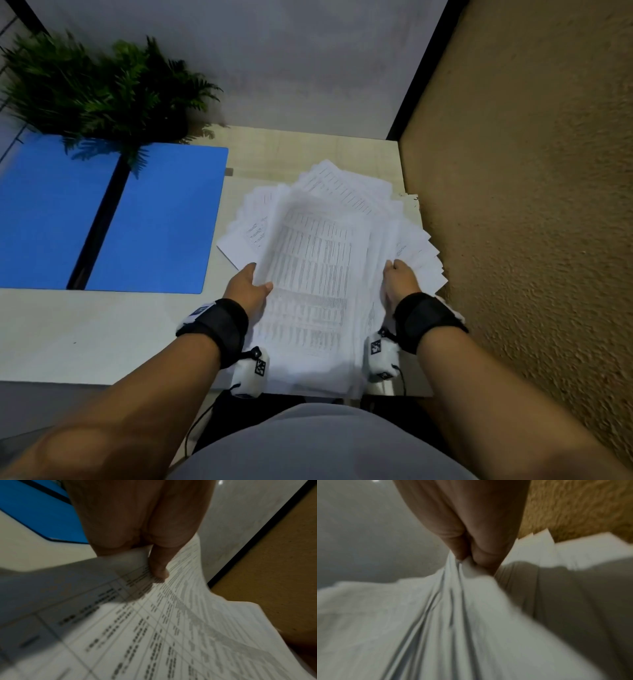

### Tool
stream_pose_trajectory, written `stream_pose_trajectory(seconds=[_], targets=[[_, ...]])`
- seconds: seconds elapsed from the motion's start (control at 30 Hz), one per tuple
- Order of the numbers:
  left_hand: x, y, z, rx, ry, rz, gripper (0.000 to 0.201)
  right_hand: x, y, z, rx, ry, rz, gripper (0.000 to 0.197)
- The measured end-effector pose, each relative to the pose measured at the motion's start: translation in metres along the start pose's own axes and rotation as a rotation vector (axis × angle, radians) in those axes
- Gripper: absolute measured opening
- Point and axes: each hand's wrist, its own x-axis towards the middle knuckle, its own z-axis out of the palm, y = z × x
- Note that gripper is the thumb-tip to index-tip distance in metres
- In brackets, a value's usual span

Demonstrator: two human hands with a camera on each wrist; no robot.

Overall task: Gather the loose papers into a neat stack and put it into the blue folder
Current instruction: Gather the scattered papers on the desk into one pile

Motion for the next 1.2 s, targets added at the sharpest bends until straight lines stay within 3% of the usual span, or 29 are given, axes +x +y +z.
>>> stream_pose_trajectory(seconds=[0.13, 0.17, 0.27, 0.37, 0.43, 0.5, 0.57, 0.67, 0.73, 0.8, 0.87, 0.9, 0.97, 1.03, 1.1, 1.2], targets=[[-0.001, -0.004, 0.016, 0.01, -0.025, -0.009, 0.024, -0.02, 0.024, 0.02, 0.004, -0.157, 0.059, 0.099], [-0.003, -0.005, 0.019, -0.016, -0.057, -0.017, 0.028, -0.03, 0.026, 0.019, 0.0, -0.225, 0.05, 0.1], [-0.006, -0.005, 0.024, -0.062, -0.172, 0.02, 0.048, -0.031, 0.031, 0.017, -0.115, -0.331, -0.002, 0.065], [0.007, 0.001, 0.018, -0.056, -0.044, 0.066, 0.033, -0.02, 0.021, 0.006, -0.056, -0.16, -0.009, 0.038], [0.032, 0.011, 0.005, 0.074, 0.161, 0.151, 0.024, -0.009, 0.016, -0.003, 0.08, -0.108, 0.014, 0.043], [0.057, 0.024, -0.013, 0.189, 0.266, 0.202, 0.035, -0.003, 0.01, -0.011, 0.125, -0.073, 0.001, 0.042], [0.078, 0.034, -0.028, 0.3, 0.25, 0.146, 0.054, 0.003, 0.007, -0.014, 0.119, -0.063, 0.051, 0.045], [0.1, 0.038, -0.04, 0.369, 0.074, 0.004, 0.07, 0.009, 0.007, -0.01, 0.218, -0.135, 0.164, 0.053], [0.106, 0.036, -0.044, 0.432, 0.097, 0.017, 0.06, 0.003, 0.003, -0.005, 0.307, -0.186, 0.219, 0.048], [0.102, 0.033, -0.045, 0.514, 0.133, 0.074, 0.036, -0.001, -0.002, 0.001, 0.394, -0.229, 0.228, 0.035], [0.094, 0.028, -0.04, 0.537, 0.082, 0.104, 0.017, -0.001, -0.005, 0.006, 0.462, -0.253, 0.211, 0.033], [0.09, 0.025, -0.037, 0.526, 0.034, 0.1, 0.013, -0.002, -0.006, 0.009, 0.445, -0.27, 0.201, 0.036], [0.084, 0.018, -0.03, 0.567, -0.06, 0.086, 0.024, -0.005, -0.009, 0.018, 0.361, -0.295, 0.178, 0.042], [0.076, 0.016, -0.024, 0.593, -0.103, 0.093, 0.026, 0.0, -0.008, 0.026, 0.198, -0.234, 0.109, 0.044], [0.071, 0.013, -0.024, 0.522, -0.078, 0.075, 0.029, 0.001, -0.009, 0.037, -0.012, -0.122, 0.039, 0.046], [0.067, 0.02, -0.028, 0.418, 0.049, 0.095, 0.026, 0.003, -0.01, 0.042, -0.086, -0.049, -0.066, 0.062]])
